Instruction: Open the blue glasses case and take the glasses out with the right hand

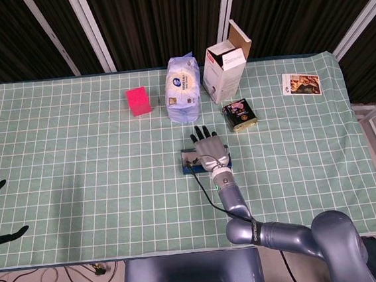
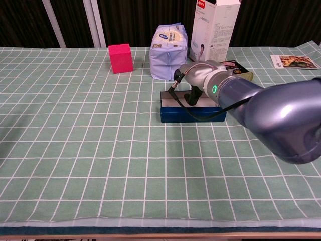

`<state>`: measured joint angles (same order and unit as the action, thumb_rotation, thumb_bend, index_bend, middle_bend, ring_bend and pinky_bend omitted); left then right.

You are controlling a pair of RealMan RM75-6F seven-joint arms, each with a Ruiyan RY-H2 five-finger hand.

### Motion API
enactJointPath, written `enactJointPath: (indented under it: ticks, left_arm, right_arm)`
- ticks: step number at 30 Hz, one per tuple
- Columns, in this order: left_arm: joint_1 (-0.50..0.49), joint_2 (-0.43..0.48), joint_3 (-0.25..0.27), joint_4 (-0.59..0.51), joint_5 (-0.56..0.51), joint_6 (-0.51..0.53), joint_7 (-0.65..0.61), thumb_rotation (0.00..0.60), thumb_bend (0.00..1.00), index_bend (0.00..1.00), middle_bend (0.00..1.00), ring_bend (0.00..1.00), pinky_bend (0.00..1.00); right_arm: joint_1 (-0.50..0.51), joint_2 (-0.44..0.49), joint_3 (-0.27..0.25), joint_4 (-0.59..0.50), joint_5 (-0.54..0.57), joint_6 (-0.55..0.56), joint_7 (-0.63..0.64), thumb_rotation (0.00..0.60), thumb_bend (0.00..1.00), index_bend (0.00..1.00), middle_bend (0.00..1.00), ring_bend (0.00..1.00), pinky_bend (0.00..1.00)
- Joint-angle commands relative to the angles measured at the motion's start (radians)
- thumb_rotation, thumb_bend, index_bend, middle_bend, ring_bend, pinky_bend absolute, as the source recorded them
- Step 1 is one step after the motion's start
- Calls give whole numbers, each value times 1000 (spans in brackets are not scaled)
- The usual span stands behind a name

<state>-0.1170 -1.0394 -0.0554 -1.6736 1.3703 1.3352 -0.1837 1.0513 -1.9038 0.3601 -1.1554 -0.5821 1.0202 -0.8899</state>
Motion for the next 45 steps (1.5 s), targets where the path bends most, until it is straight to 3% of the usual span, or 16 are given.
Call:
enactJointPath:
  ticks: [1,6,11,14,17,19,22,30,45]
  left_arm:
    - [0,0,0,0,1,1,-1,600,0,0,0,0,0]
    - [2,1,2,0,9,7,-2,600,0,0,0,0,0]
    - [4,1,2,1,12,11,-4,600,0,0,0,0,0]
    - [3,-1,4,2,15,10,2,600,0,0,0,0,0]
    - [3,-3,5,1,19,13,8,600,0,0,0,0,0]
    - [3,-4,5,0,17,13,10,600,0,0,0,0,0]
    - [4,-5,4,0,15,14,10,600,0,0,0,0,0]
    - [5,-2,1,-1,7,12,3,600,0,0,0,0,0]
    - [1,1,-5,1,-10,1,-1,600,0,0,0,0,0]
  right_arm:
    - [-2,20,14,-16,-4,24,8,600,546,145,0,0,246]
    - [-41,95,5,-140,-29,62,23,600,428,121,0,0,247]
    - [-100,212,-6,-372,-47,113,38,600,381,87,34,22,253]
    - [-131,276,-21,-502,-76,142,50,600,382,86,226,226,393]
    - [-152,321,-44,-592,-100,156,57,600,394,89,660,701,733]
    - [-159,338,-60,-619,-105,148,64,600,417,92,833,876,872]
    - [-154,351,-81,-640,-21,116,42,600,458,94,919,973,965]
    - [-106,295,-97,-580,144,83,19,600,490,118,968,1000,1000]
    - [-47,170,-96,-438,207,52,54,600,491,117,966,1000,1000]
